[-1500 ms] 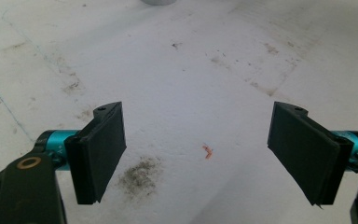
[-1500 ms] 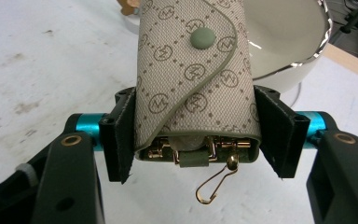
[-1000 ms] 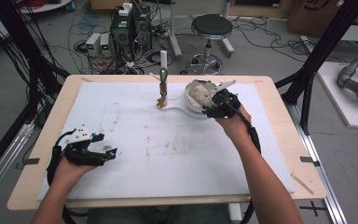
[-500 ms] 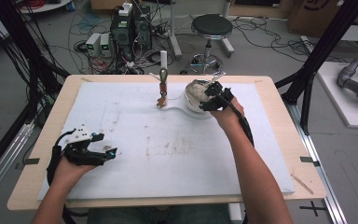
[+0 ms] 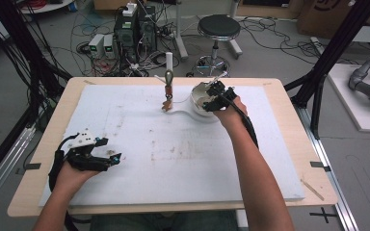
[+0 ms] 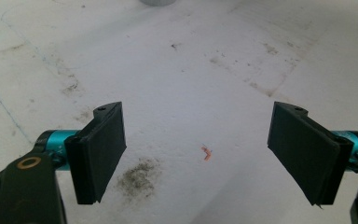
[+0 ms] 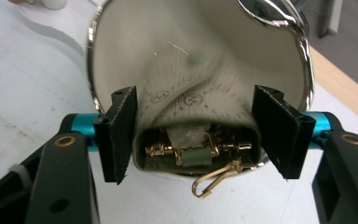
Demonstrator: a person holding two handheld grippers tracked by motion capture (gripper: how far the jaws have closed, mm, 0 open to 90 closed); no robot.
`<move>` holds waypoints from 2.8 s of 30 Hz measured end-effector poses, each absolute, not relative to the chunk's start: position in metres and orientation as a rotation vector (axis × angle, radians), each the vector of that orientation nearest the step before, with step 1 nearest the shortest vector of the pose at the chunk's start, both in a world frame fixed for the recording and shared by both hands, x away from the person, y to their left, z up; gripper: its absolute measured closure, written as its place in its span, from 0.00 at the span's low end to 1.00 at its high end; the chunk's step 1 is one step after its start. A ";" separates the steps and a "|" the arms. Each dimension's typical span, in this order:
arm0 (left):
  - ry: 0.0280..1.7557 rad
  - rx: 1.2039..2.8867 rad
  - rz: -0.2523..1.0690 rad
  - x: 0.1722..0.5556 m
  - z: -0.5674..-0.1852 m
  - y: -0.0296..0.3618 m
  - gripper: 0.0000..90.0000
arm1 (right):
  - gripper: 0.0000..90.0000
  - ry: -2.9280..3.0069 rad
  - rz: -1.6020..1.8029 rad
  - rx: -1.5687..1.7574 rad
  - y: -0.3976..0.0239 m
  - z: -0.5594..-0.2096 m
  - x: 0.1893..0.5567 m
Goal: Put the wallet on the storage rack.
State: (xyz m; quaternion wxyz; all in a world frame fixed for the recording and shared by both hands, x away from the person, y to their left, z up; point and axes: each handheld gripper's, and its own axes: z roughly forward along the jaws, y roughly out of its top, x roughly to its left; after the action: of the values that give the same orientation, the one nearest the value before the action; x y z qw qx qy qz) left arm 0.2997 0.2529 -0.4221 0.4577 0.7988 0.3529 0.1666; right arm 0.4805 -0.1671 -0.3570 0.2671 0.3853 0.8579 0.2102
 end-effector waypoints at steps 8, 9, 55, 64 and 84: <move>0.865 1.965 0.405 0.299 -0.422 0.252 0.21 | 0.27 2.301 0.629 1.050 -0.173 -0.351 0.470; 0.865 1.964 0.406 0.299 -0.422 0.252 0.21 | 0.27 2.301 0.629 1.050 -0.173 -0.351 0.470; 0.856 1.908 0.414 0.305 -0.420 0.244 0.21 | 0.22 2.151 1.175 1.101 -0.264 -0.410 0.338; 0.852 1.907 0.421 0.305 -0.420 0.241 0.21 | 0.22 2.116 1.211 1.106 -0.271 -0.422 0.338; 0.829 1.920 0.412 0.305 -0.421 0.234 0.21 | 0.22 2.111 1.198 1.118 -0.276 -0.425 0.340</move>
State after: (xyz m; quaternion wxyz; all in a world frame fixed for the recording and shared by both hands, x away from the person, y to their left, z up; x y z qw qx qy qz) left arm 0.3055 0.2341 -0.4213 0.4837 0.7884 0.3404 0.1690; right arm 0.3402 -0.2761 -0.4247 0.2326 0.4070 0.7682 0.4360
